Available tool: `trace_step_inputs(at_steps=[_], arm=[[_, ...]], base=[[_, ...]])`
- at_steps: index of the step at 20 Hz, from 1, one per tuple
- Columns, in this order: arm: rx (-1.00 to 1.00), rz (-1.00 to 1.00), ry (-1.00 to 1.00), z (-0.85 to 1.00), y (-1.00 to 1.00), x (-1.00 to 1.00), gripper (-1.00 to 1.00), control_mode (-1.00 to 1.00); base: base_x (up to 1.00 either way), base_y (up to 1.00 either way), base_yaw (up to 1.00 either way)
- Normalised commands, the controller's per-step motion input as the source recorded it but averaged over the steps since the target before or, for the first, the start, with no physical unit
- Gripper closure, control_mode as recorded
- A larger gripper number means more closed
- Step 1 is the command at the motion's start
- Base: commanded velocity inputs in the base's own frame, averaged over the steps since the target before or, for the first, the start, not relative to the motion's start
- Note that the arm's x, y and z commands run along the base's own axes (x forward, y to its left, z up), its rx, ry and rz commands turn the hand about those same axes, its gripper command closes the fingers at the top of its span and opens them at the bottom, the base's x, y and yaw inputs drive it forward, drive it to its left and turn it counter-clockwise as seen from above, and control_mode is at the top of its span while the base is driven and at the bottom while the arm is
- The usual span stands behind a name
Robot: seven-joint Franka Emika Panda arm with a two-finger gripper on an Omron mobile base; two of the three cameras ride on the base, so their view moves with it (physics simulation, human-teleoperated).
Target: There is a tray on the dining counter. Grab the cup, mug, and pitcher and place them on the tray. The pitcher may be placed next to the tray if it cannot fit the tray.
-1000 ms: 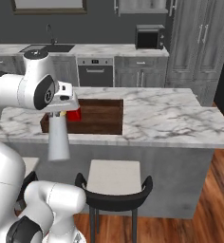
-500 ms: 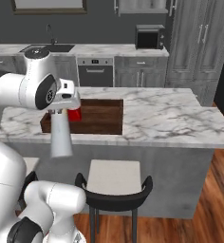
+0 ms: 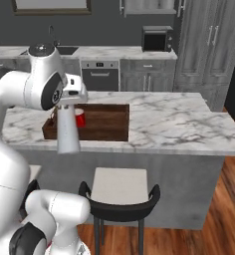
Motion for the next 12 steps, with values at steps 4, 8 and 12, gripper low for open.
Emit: trace_step_inputs(at_steps=[4,8,12], arm=[[0.03,-0.02,-0.13,0.12,-0.2,0.13,1.0,-1.0],[0.03,-0.01,-0.16,0.06,-0.27,0.09,1.0,-1.0],[0.0,0.0,-0.21,0.01,-0.12,0.12,1.0,-1.0]], base=[[0.0,0.0,0.0],[0.0,0.0,0.0],[0.0,0.0,0.0]])
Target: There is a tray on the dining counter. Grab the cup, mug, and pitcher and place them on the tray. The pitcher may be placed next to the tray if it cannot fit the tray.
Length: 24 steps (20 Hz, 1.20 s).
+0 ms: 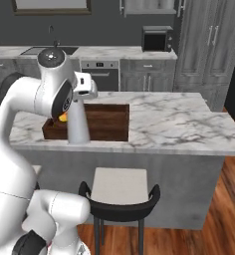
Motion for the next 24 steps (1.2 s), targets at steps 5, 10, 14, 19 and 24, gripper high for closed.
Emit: trace_step_inputs(at_steps=[5,10,14,19,24], arm=[[0.03,0.0,-0.16,0.0,-0.12,0.17,1.0,-1.0],[0.08,0.0,-0.1,0.11,-0.17,0.33,1.0,-1.0],[0.09,0.0,-0.03,0.15,-0.06,0.46,1.0,-1.0],[0.06,0.0,-0.01,0.07,-0.03,0.58,1.0,-1.0],[0.01,0.0,0.0,0.0,0.0,0.66,1.0,-1.0]], base=[[0.0,0.0,0.0],[0.0,0.0,0.0],[0.0,0.0,0.0],[0.0,0.0,0.0],[0.0,0.0,0.0]])
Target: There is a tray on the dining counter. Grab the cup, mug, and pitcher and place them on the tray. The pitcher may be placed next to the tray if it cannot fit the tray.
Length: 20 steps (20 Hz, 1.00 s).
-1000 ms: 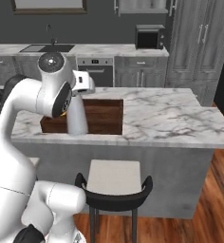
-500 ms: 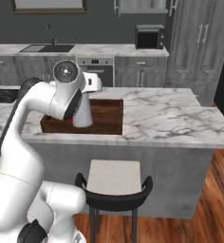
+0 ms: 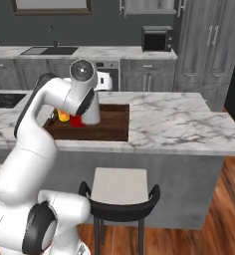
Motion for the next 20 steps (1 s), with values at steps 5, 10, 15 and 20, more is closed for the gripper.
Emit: trace_step_inputs(at_steps=[5,10,15,20], arm=[[0.0,0.0,-0.1,0.0,0.0,0.63,1.0,-1.0],[0.01,0.0,-0.1,0.0,-0.03,0.5,1.0,-1.0],[0.03,0.0,-0.1,-0.01,-0.18,0.48,1.0,-1.0],[0.01,0.0,-0.03,-0.04,-0.27,0.44,1.0,-1.0]], base=[[0.0,0.0,0.0],[0.0,0.0,0.0],[0.0,0.0,0.0],[0.0,0.0,0.0]])
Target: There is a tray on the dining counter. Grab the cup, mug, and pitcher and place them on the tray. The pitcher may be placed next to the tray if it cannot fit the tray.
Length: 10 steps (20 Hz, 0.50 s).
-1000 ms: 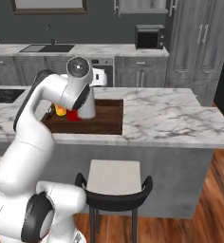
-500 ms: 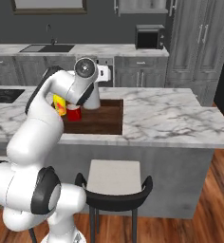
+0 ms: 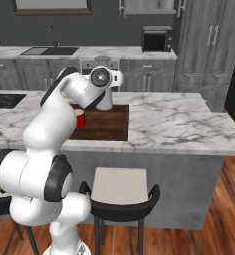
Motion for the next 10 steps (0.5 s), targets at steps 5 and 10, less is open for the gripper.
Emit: trace_step_inputs(at_steps=[5,10], arm=[[0.0,0.0,0.0,-0.05,-0.03,0.32,1.0,-1.0],[0.0,0.0,0.0,-0.15,0.0,0.41,1.0,-1.0]], base=[[0.0,0.0,0.0],[0.0,0.0,0.0]])
